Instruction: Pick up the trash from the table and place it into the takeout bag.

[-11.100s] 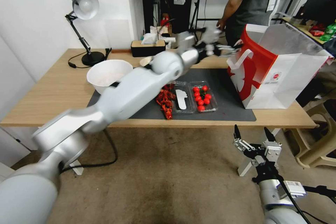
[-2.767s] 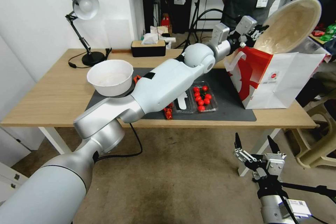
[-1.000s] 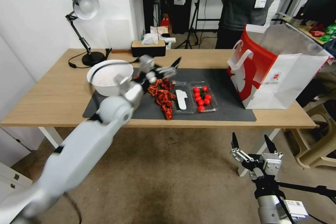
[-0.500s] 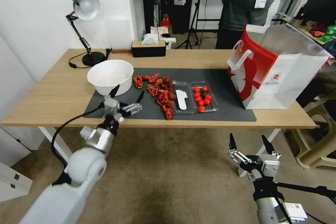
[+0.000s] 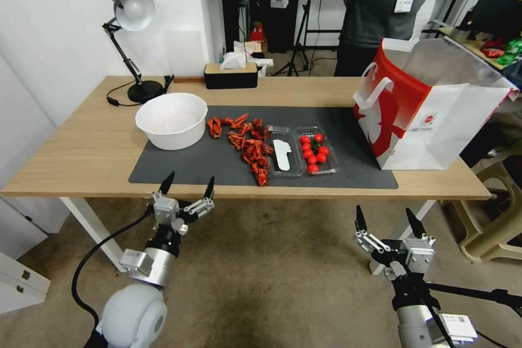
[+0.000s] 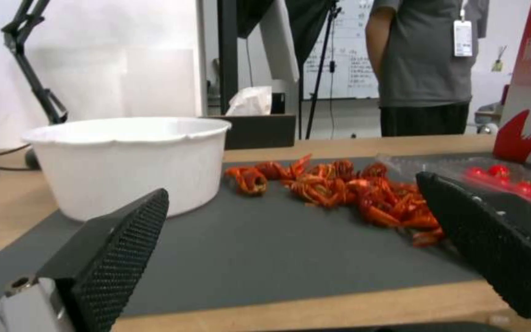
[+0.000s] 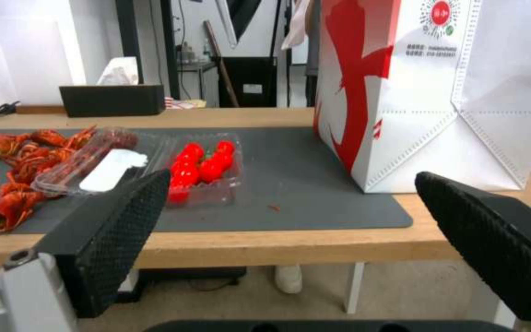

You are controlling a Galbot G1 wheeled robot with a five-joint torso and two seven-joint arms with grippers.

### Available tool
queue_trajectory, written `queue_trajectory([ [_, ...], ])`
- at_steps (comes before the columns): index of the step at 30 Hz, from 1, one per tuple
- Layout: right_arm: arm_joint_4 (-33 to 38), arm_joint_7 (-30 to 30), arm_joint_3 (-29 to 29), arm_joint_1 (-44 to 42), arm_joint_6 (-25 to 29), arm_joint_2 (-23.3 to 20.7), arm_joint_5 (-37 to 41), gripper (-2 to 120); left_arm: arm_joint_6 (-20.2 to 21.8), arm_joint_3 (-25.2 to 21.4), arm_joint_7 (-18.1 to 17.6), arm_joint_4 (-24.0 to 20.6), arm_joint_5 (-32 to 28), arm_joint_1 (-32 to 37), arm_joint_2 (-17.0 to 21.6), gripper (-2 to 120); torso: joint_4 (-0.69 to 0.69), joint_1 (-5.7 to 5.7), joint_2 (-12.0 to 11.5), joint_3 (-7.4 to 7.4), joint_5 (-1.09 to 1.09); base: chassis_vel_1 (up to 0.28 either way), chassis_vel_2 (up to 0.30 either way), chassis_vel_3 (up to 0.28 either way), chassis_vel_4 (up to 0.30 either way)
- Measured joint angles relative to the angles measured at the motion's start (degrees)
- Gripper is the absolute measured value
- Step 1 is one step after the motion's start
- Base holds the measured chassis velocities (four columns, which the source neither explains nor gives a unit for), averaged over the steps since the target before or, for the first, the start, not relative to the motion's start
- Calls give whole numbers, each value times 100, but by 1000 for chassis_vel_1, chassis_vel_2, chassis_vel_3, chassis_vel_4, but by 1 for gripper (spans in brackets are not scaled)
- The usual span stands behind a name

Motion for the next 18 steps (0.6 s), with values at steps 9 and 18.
queue_trajectory([
  [9, -38, -16, -7, -47, 14, -18, -13, 100, -158, 169, -99, 78, 117, 345, -385, 100, 0, 0, 0, 0, 0, 0, 0, 0, 0],
  [18, -115, -20, -32, -18, 15, 9, -29, 100, -223, 261, -113, 215, 151, 567, -515, 100, 0, 0, 0, 0, 1, 0, 0, 0, 0],
])
